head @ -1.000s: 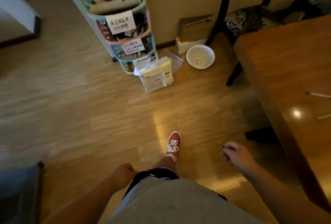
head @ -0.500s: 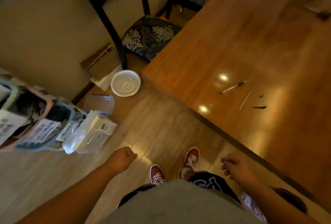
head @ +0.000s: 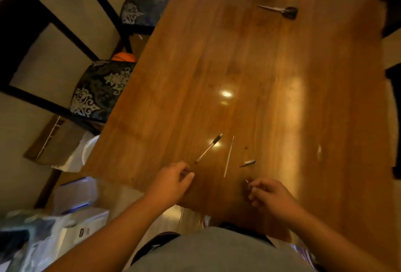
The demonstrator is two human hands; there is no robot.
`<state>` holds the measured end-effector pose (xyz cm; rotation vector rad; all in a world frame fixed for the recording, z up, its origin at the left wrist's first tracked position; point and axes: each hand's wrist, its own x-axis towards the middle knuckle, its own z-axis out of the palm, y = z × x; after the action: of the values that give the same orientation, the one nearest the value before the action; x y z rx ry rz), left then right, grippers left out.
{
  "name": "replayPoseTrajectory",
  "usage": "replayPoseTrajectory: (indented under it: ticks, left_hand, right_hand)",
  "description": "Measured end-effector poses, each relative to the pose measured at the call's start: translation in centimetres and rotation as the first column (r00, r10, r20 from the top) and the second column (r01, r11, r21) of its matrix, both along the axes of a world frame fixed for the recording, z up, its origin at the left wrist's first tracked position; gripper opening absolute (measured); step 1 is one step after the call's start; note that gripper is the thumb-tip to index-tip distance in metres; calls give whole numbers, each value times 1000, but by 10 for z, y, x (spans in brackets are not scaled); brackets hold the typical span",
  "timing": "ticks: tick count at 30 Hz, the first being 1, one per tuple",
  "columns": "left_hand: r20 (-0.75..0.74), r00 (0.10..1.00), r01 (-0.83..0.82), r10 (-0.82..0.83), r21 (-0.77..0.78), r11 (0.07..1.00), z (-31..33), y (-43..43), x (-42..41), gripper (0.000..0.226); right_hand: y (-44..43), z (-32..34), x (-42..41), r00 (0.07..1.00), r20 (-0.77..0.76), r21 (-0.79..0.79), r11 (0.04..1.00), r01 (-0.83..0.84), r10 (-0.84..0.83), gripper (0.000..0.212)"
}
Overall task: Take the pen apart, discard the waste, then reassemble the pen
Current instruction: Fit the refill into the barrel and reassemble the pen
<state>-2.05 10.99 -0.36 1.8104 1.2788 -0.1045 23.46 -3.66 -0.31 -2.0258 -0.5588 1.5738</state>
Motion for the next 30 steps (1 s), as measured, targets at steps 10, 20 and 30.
replayPoseTrajectory:
  ticks: [10,20,30]
  left_hand:
    - [-263,954,200,-146,194,960,-36,39,94,27]
    - [-253,956,206,-151,210,956,-40,48,95,11]
    - [90,996,34,-21,-140,990,11,54,70,12]
  right_hand:
    - [76,1,56,941,-225,100,955,281,-253,12]
    - [99,12,57,928,-176,156,922,355,-328,10]
    - [107,41,28,911,-114,268,870,413,-397,10]
